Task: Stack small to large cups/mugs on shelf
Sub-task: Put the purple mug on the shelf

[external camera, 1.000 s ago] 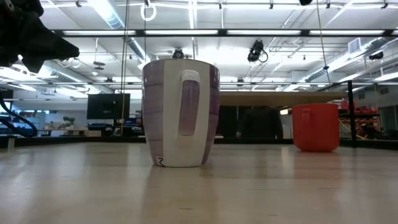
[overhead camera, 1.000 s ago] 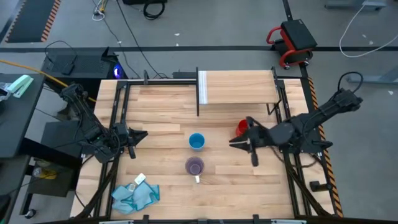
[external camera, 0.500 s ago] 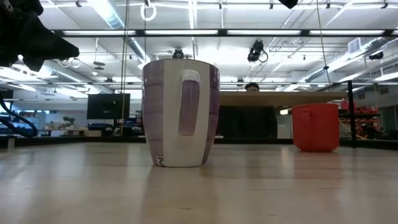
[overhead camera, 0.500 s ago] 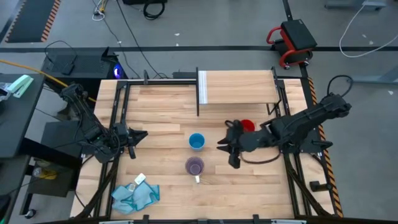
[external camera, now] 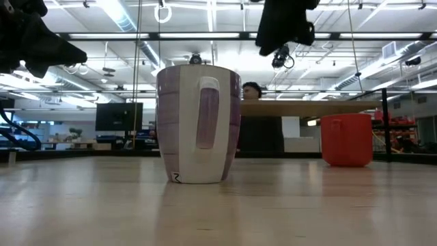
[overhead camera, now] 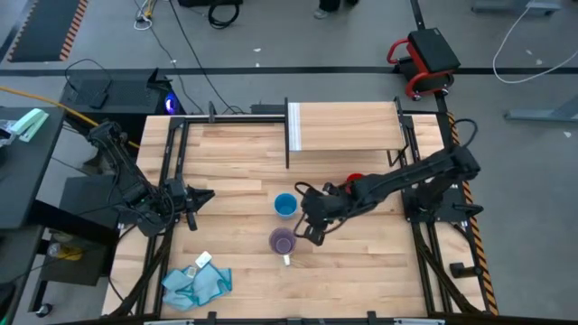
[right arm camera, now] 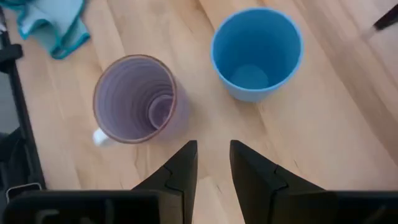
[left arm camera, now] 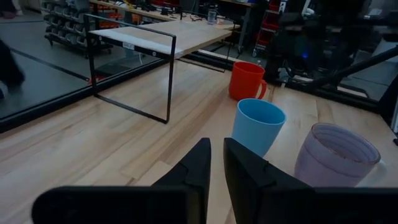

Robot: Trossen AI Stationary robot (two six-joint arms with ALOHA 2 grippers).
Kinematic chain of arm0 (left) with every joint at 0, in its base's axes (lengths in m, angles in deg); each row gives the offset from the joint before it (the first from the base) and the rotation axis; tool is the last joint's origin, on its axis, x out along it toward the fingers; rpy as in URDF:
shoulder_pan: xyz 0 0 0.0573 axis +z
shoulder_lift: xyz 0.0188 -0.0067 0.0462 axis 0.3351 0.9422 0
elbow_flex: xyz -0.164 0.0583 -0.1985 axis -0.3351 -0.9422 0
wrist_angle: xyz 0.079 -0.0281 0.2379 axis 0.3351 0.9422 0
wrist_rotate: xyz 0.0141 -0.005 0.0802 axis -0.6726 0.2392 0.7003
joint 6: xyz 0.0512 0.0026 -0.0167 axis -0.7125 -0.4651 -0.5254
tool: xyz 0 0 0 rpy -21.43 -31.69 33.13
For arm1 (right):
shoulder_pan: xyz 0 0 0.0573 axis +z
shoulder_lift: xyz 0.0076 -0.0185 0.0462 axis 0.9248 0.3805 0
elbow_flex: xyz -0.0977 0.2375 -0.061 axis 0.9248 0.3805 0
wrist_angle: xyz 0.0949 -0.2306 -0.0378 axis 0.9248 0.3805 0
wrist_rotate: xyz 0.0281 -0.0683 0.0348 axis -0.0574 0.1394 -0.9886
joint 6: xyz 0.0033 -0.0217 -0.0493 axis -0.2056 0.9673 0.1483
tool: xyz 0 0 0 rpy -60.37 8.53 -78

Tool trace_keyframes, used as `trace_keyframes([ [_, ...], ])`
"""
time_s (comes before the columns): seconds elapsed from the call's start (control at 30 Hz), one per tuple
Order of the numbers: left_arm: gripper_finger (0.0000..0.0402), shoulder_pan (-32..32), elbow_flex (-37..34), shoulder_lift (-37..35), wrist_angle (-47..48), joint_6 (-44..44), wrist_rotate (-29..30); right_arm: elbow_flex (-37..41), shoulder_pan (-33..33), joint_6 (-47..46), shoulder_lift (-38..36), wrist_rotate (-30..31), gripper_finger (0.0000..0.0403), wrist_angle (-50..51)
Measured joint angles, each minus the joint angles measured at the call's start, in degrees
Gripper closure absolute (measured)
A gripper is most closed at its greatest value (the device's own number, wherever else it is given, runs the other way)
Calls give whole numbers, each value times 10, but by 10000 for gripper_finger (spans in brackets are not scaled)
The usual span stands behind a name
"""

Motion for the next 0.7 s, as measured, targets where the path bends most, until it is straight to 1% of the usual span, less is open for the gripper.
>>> trace_keyframes([
  [0.1, 349, 0, 0, 0, 0, 1, 0, -12, -7, -3, 25, -16, 300, -1],
  [0.33, 345, 0, 0, 0, 0, 4, -3, -38, -22, 2, 80, -26, 300, 0],
  [0.53, 351, 0, 0, 0, 0, 7, -6, -63, -18, 19, 109, -29, 300, -1],
  [0.7, 347, 0, 0, 0, -1, 7, -20, -78, -16, 27, 129, -32, 300, -1],
])
